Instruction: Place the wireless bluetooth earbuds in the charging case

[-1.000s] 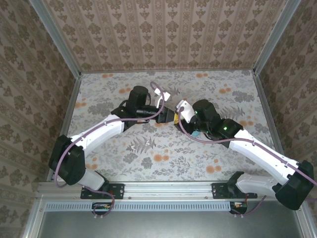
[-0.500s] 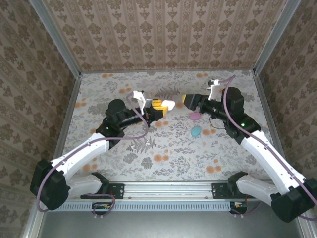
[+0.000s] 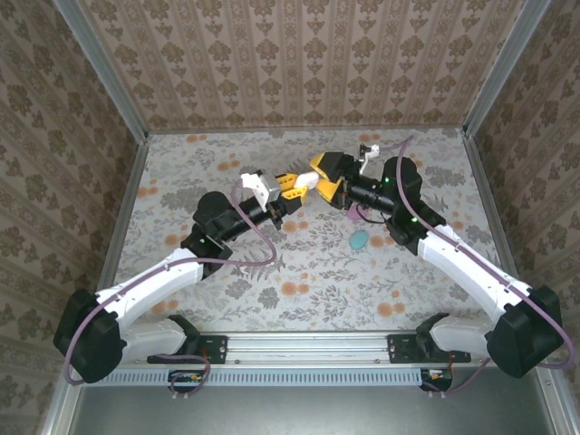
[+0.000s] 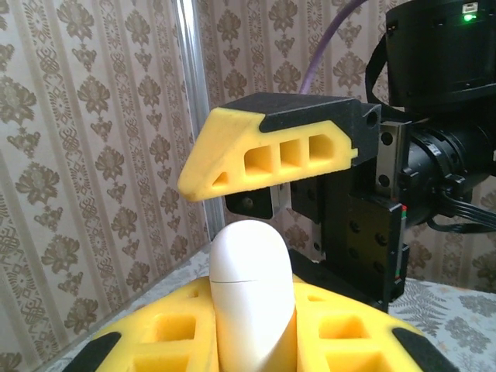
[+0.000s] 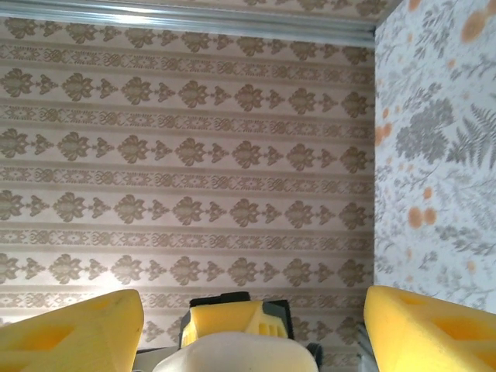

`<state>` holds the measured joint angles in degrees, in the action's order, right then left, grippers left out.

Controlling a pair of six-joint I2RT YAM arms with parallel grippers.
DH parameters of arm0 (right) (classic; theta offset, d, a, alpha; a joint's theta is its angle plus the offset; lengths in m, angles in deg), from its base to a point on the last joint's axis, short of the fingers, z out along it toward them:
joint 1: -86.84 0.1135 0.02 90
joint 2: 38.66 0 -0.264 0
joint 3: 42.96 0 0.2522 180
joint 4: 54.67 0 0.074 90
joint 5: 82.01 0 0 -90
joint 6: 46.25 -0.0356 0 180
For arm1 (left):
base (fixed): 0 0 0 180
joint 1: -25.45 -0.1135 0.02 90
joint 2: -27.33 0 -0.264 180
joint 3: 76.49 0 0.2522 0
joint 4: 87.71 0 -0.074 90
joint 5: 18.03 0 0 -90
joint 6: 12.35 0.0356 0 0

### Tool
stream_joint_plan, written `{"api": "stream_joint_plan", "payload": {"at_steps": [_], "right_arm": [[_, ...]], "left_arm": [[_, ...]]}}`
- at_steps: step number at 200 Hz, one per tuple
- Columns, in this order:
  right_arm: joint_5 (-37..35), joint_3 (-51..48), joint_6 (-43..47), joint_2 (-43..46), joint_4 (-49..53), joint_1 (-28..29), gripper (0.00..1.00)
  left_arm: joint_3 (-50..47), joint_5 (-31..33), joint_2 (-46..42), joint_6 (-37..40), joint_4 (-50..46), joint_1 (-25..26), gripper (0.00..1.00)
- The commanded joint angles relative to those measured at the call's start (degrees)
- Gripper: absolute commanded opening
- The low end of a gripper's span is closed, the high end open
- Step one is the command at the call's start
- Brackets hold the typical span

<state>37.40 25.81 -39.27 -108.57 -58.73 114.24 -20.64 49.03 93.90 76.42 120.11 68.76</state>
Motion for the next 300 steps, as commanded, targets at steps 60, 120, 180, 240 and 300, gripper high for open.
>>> {"api": "stream_joint_plan", "payload": {"at_steps": [60,120,180,240,300], "right_arm": [[1.81,-0.41,-10.18,-3.32,-11.18,2.81,0.69],[0.75,0.09,-8.32,-2.12,-8.98,3.01,0.53],[-0.09,0.11,-6.36,-1.12,-6.92,3.02,0.47],[-0.84,-0.14,-6.12,-0.74,-5.99,3.01,0.48],[-1.28,0.02,-4.87,-0.75,-3.40,3.01,0.49]], "left_arm": [[-0.51,3.95,0.92,0.75,4.21,1.19,0.23],[0.16,4.66,1.11,1.23,1.02,1.40,0.25],[1.61,4.96,1.64,1.12,-2.95,1.49,0.31],[1.65,4.83,1.48,0.75,-3.26,1.51,0.33],[1.92,4.49,1.66,0.57,-2.99,1.58,0.31]]}}
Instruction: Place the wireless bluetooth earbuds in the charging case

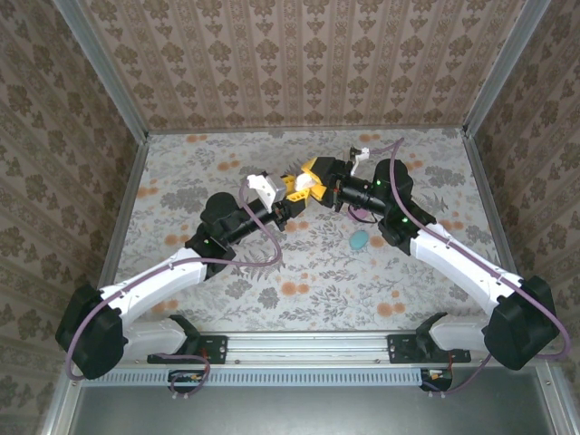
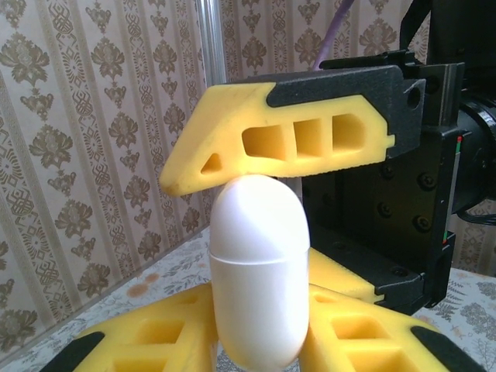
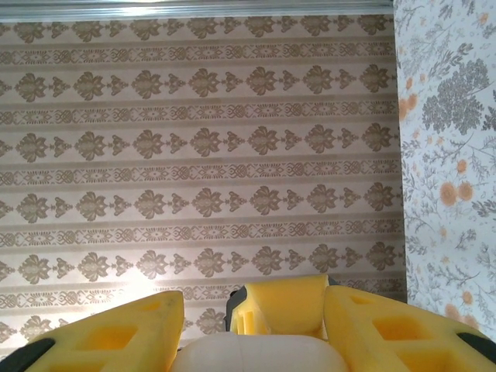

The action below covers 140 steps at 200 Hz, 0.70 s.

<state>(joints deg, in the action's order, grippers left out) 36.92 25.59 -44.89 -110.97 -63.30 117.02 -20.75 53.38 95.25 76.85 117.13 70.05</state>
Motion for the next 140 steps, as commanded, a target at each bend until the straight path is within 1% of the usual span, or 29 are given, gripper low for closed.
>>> {"api": "stream_joint_plan", "payload": {"at_steps": [1,15,29,48,103,111,121,134,140], "right_arm": [[-0.80,0.28,0.75,1.65,1.14,0.24,0.49],[-0.80,0.33,0.88,1.66,1.46,0.25,0.49],[-0.80,0.50,1.15,1.65,1.98,0.30,0.49],[-0.71,0.59,1.19,1.65,2.25,0.24,0.50],[-0.70,2.00,4.13,2.00,6.73,0.24,0.51],[-0.75,2.41,5.03,2.21,7.98,0.24,0.53],[-1.26,2.95,6.36,2.61,9.99,0.24,0.57],[-1.85,3.75,8.74,3.21,11.96,0.23,0.55],[-1.83,4.18,9.65,3.36,12.86,0.19,0.59]], "left_arm": [[2.05,0.09,0.29,0.16,0.02,0.26,0.31],[2.01,0.09,0.46,-0.17,0.07,0.31,0.30],[2.01,0.04,0.61,-0.52,0.49,0.27,0.32],[2.21,-0.04,0.81,-0.52,0.57,0.31,0.31],[2.15,0.33,0.64,-0.56,0.15,0.29,0.20],[2.07,0.39,0.55,-0.52,0.06,0.31,0.20],[2.06,0.39,0.47,-0.54,0.06,0.31,0.19],[1.93,0.18,0.46,-0.74,0.06,0.31,0.19],[1.97,0.00,0.51,-0.72,-0.01,0.27,0.19]]}}
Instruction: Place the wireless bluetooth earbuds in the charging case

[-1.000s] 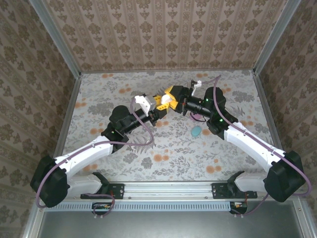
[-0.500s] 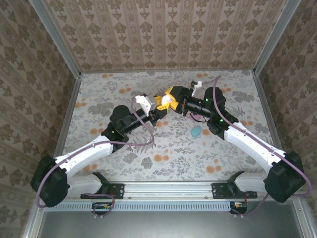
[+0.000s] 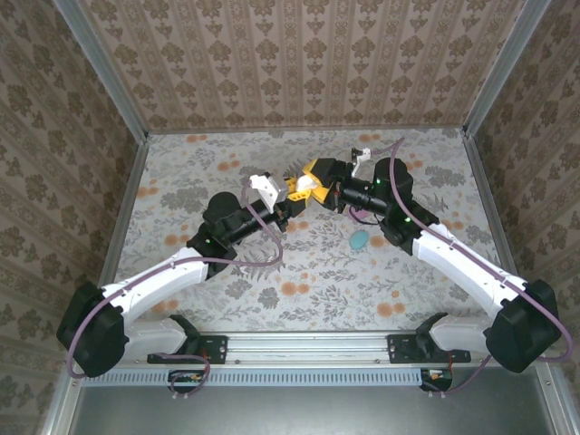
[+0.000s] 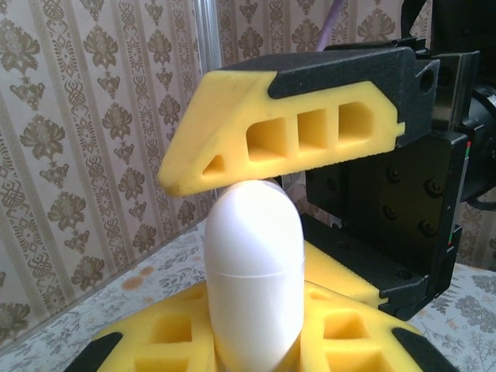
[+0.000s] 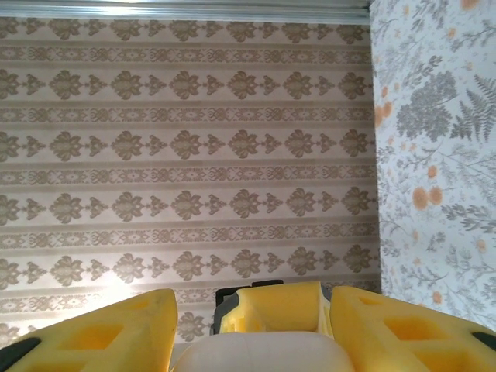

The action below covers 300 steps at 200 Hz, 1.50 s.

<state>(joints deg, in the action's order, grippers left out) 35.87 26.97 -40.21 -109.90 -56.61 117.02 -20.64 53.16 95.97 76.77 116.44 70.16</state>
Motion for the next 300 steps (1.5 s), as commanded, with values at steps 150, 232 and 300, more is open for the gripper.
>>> {"api": "stream_joint_plan", "payload": {"at_steps": [150,232,300], "right_arm": [[3.56,19.33,50.88,1.75,43.29,-3.72,0.68],[3.94,21.06,47.89,-0.89,38.07,-3.72,0.70],[3.78,23.95,44.81,-3.58,34.96,-3.89,0.71]], "left_arm": [[-0.72,-2.84,-0.88,-8.67,6.97,-1.91,0.19],[-0.78,-6.11,-1.41,-8.87,6.48,-1.90,0.19],[-0.96,-9.32,-1.75,-7.66,6.05,-1.86,0.19]]}}
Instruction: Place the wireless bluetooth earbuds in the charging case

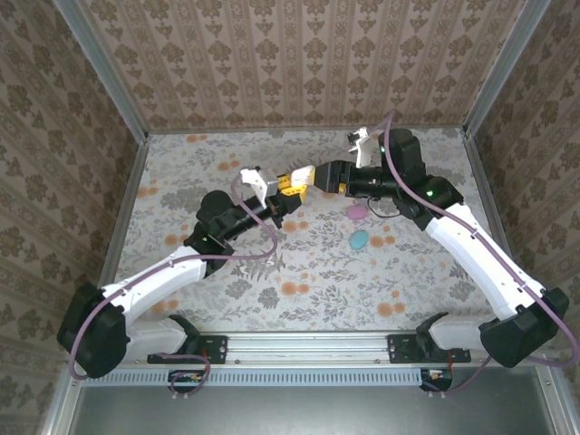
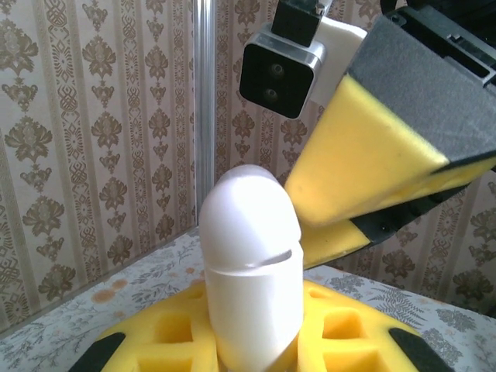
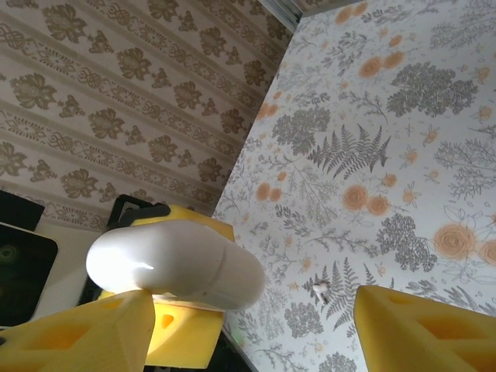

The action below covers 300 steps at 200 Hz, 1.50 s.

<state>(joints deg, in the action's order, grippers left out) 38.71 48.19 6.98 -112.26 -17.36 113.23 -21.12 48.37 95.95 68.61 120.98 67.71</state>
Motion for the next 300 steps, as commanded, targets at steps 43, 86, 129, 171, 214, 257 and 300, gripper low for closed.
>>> {"api": "stream_joint_plan", "payload": {"at_steps": [43,86,129,171,214,257,300], "right_arm": [[3.18,4.18,-3.16,-2.50,-5.36,-0.20,0.72],[2.11,5.86,-3.25,-1.13,-5.79,-0.70,0.74],[-5.88,4.38,0.27,0.22,-0.79,-2.26,0.73],[-5.59,-3.18,1.86,-7.15,4.30,-4.49,0.56],[-2.23,-2.06,5.70,-23.61,6.48,3.44,0.51],[1.48,7.28,9.87,-39.24,9.03,10.42,0.48],[2.61,21.16,10.64,-51.93,13.07,15.27,0.47]], "left_arm": [[-1.36,-2.60,-2.69,0.94,1.22,0.62,0.19],[-3.00,0.15,-4.20,1.83,1.56,0.50,0.20],[-3.79,1.83,-6.35,2.24,0.53,0.24,0.20],[-5.44,6.08,-13.18,4.52,-4.11,-0.91,0.20],[-6.93,8.58,-22.54,6.57,-11.27,-1.06,0.20],[-6.13,10.23,-30.01,9.55,-19.60,-1.04,0.20],[-5.94,10.57,-32.39,10.54,-21.97,-0.96,0.20]]}}
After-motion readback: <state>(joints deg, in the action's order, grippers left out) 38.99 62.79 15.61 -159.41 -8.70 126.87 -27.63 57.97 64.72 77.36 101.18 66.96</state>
